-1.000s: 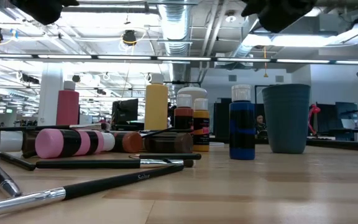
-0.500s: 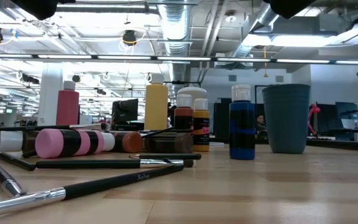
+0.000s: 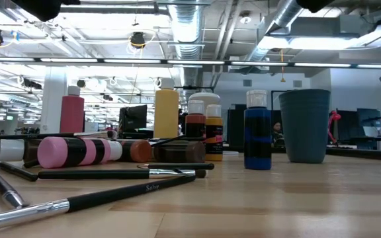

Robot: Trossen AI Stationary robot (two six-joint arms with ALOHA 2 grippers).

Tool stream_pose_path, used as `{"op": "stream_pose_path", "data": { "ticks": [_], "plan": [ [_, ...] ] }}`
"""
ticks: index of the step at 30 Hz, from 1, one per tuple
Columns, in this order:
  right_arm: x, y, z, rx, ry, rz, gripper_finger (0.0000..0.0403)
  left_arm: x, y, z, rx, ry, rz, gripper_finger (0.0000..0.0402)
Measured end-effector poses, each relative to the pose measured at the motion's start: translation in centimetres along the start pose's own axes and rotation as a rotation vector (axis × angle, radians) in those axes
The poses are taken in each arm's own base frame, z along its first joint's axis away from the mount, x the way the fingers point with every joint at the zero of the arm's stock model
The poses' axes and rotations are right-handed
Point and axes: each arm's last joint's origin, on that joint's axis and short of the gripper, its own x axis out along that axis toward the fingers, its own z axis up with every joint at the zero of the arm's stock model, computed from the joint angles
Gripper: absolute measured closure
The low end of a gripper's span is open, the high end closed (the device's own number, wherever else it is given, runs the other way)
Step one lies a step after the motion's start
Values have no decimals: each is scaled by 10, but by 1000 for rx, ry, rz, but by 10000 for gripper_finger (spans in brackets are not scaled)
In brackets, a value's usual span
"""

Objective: Pick & Place Paint Supplies
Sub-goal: Put the top black gold paintbrush into the blue cup

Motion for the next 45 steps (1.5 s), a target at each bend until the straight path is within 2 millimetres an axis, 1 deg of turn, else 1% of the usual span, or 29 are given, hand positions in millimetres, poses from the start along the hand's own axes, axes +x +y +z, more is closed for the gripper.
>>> {"op": "stream_pose_path", "data": {
  "ticks": [2,4,8,11,19,29,31,35,39,42,45],
  "plan": [
    [-1,3,1,-22,0,8,175,0,0,-1,-2,7,0,398],
    [-3,7,3,-33,-3,16,170,0,0,-2,-5,19,0,398],
    [-4,9,8,-33,-3,14,182,0,0,-5,-12,45,9,398],
    [-4,9,9,-36,7,14,208,0,0,-6,-17,62,13,398],
    [-3,8,8,-55,54,-9,312,0,0,-6,-16,59,13,398],
    [-3,7,7,-85,66,-28,389,0,-2,-6,-13,55,8,398],
    [-3,7,7,-105,68,-29,393,0,-2,-6,-13,56,8,397],
    [-3,8,7,-109,72,-29,387,0,-2,-6,-16,63,8,397],
    [-5,11,7,-137,96,-61,397,0,-2,-8,-24,82,8,393],
    [-8,14,11,-185,144,-102,396,0,-2,-11,-26,119,7,378],
    [-10,16,21,-208,192,-111,399,-2,0,-20,-30,205,25,351]
  ]
}}
